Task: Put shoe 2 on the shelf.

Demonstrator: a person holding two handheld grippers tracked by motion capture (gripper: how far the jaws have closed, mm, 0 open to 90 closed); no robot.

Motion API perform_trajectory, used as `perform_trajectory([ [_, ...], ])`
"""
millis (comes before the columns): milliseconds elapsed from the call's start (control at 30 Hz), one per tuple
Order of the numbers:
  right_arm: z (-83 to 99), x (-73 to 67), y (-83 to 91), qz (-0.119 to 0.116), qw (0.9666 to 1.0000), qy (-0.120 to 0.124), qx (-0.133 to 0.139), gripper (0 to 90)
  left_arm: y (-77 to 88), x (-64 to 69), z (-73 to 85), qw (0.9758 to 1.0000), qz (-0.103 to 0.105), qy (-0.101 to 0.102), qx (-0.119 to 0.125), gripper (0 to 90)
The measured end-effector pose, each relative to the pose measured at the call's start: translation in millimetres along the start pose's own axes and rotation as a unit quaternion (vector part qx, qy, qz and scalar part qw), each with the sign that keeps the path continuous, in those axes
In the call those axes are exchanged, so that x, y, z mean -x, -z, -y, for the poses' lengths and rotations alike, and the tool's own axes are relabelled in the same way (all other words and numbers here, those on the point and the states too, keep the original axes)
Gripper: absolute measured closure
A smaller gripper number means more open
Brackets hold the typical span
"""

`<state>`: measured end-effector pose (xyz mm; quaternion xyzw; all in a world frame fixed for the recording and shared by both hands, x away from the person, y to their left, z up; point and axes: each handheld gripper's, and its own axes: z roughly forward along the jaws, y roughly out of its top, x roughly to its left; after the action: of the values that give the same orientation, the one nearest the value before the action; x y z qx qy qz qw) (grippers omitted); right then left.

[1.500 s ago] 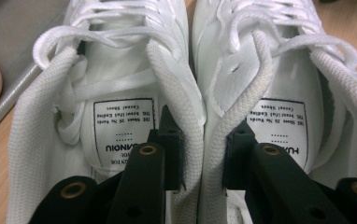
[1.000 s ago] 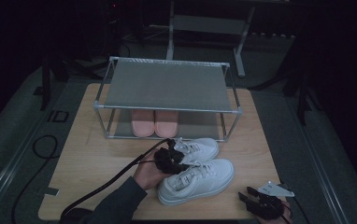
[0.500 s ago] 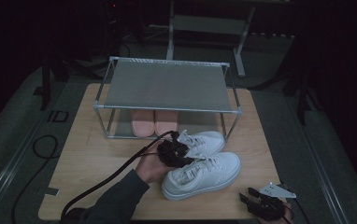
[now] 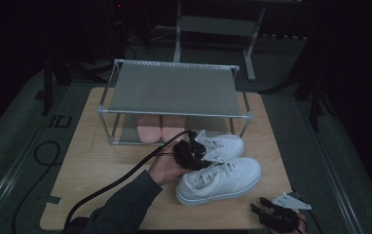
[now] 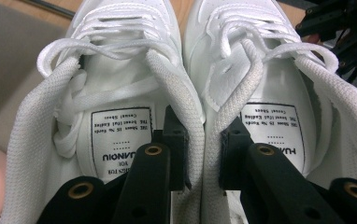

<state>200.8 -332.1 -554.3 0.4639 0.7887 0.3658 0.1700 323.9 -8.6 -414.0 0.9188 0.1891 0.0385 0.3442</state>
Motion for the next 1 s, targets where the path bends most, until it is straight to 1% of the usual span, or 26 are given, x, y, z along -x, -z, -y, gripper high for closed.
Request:
perform_trajectory([
  [67, 0.9, 0.0, 0.8, 0.000, 1.0000, -0.001, 0.001, 51.3, 2.2, 0.4, -4.2, 1.0000, -0.002, -0.007, -0.003, 77.7],
  [100, 0.9, 0.0, 0.8, 0.000, 1.0000, -0.001, 0.001, 51.3, 2.2, 0.4, -4.2, 1.0000, -0.002, -0.007, -0.003, 77.7],
  [200, 2.1, 0.4, 1.7, 0.000, 1.0000, -0.003, 0.002, 51.3, 7.1, 1.3, -10.9, 0.9999, -0.003, -0.010, 0.001, 77.6],
  [300, 2.6, 0.4, 2.0, 0.001, 1.0000, -0.003, 0.004, 51.3, 9.6, 1.7, -14.4, 0.9999, -0.003, -0.015, -0.001, 77.6],
  [333, 2.9, 0.3, 2.3, 0.000, 1.0000, -0.004, 0.004, 51.3, 11.9, 2.4, -17.8, 0.9998, -0.004, -0.021, -0.001, 77.6],
  [533, 5.6, 0.6, 4.4, 0.002, 1.0000, -0.004, 0.007, 51.3, 14.3, 3.3, -26.8, 0.9996, -0.002, -0.028, 0.001, 77.6],
  [767, 7.6, 0.8, 6.2, 0.004, 0.9999, -0.006, 0.009, 51.1, 16.1, 6.4, -37.4, 0.9992, 0.008, -0.038, 0.002, 77.5],
  [800, 7.9, 0.8, 6.6, 0.004, 0.9999, -0.007, 0.009, 51.1, 16.3, 7.2, -38.9, 0.9991, 0.010, -0.042, 0.003, 77.5],
  [1000, 10.3, 0.3, 8.6, 0.006, 0.9999, -0.005, 0.010, 51.0, 15.6, 8.5, -47.9, 0.9988, 0.017, -0.044, 0.009, 77.5],
])
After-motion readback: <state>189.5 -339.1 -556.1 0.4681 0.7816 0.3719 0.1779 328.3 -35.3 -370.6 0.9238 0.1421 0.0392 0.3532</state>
